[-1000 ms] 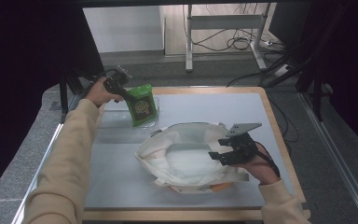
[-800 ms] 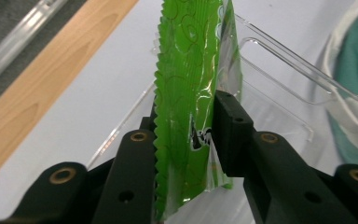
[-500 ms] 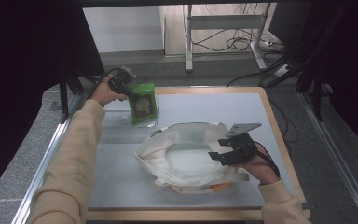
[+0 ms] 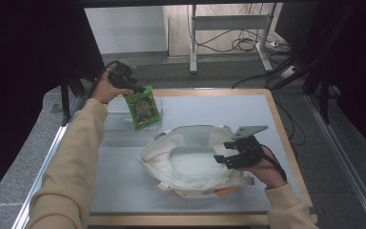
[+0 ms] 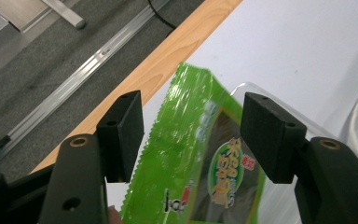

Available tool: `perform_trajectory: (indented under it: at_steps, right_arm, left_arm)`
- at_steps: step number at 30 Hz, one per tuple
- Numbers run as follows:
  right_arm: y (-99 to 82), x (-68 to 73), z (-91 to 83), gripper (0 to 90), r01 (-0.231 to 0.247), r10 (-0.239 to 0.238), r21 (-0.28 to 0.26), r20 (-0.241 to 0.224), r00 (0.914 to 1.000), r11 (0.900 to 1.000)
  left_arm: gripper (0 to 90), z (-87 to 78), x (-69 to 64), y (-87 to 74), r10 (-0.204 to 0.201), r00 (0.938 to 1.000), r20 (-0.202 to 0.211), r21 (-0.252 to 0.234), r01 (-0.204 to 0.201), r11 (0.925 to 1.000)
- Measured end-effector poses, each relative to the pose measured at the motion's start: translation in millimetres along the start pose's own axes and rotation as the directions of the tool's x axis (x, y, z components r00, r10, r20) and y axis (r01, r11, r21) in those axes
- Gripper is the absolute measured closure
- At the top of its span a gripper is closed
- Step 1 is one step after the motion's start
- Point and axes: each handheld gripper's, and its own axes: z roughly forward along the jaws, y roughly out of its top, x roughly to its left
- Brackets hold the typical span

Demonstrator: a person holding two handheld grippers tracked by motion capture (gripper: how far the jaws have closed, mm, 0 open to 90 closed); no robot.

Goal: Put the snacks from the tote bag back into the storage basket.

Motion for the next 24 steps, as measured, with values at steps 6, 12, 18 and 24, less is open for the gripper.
perform_trajectory:
  at_steps: [6,12,18,24]
  right_arm:
    - [0.4,0.6,-0.9,35.2,0.002,-0.002,-0.005,0.0,1.0,1.0]
    - [0.7,1.6,0.3,35.2,0.003,-0.003,-0.003,-0.004,1.0,1.0]
    - [1.2,2.8,2.3,35.2,0.012,-0.012,0.001,-0.012,0.9999,0.9999]
    - [2.0,3.9,4.1,35.2,0.014,-0.014,0.002,-0.017,0.9997,0.9999]
  left_arm:
    - [43.2,-10.8,-9.1,-2.6,-0.052,0.9986,0.012,0.001,0.052,0.9987]
    - [55.0,-26.4,-18.3,-16.3,-0.096,0.9952,0.014,-0.004,0.097,0.9953]
    - [82.9,-34.2,-25.7,-41.9,-0.157,0.9876,0.009,0.038,0.156,0.987]
    - [90.0,-31.5,-25.5,-68.2,-0.224,0.9745,-0.011,0.079,0.224,0.9713]
